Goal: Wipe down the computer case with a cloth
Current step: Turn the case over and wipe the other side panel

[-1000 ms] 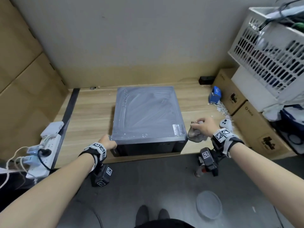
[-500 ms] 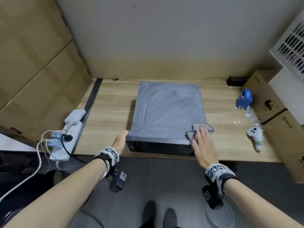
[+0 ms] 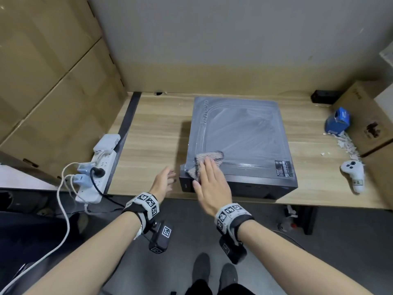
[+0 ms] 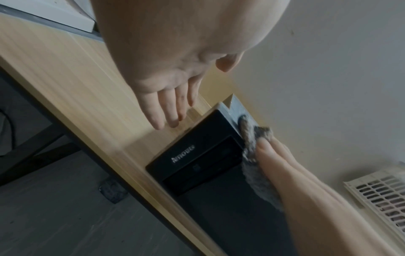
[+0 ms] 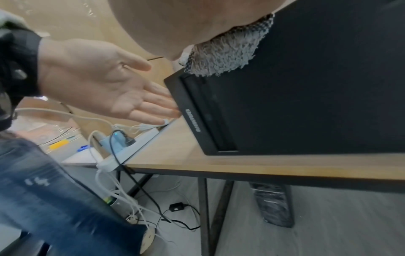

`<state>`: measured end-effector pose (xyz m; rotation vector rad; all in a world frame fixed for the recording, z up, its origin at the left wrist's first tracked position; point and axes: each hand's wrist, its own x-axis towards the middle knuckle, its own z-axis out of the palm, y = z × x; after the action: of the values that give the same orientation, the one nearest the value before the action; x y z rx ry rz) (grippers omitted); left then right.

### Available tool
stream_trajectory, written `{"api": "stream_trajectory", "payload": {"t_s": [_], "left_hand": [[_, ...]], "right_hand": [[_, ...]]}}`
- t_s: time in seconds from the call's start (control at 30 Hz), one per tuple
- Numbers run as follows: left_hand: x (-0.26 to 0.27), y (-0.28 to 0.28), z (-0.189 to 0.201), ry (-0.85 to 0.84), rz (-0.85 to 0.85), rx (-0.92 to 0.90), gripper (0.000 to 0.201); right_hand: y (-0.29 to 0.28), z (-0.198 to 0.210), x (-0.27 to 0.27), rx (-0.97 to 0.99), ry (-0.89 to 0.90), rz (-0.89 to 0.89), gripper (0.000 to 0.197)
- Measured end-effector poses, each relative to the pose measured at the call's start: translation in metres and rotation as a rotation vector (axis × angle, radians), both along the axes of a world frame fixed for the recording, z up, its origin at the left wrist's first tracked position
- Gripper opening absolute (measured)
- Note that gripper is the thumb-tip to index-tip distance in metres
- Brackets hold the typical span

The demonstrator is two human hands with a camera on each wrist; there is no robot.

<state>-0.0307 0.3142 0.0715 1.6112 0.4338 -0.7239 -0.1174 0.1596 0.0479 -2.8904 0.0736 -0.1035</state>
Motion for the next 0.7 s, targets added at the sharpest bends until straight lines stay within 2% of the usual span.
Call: {"api": "stream_trajectory", "payload": {"t_s": [0.2,0.4,0.53,0.7], "left_hand": [[0.009,0.017,-0.001,-0.016,0.036,0.048,0.047],[0.023,0.007,0.004,-0.021,0.006,0.096,0.04],[0.029,-0.002,0.009,-0.045,-0.019,0.107,0.024],[0.037,-0.014,0.009,-0.109,-0.065,0.187,0.023]], "right_hand": [[0.032,0.004,0.026,-0.063,0.029,0.133,0.067],[0.0,0.009,0.027,-0.13,0.024,0.336,0.057],[-0.052,0.015,-0.001,-0.147,0.027,0.27,0.055],[-0.131,0.019,-0.045,-0.172,0.052,0.107,0.065]]}}
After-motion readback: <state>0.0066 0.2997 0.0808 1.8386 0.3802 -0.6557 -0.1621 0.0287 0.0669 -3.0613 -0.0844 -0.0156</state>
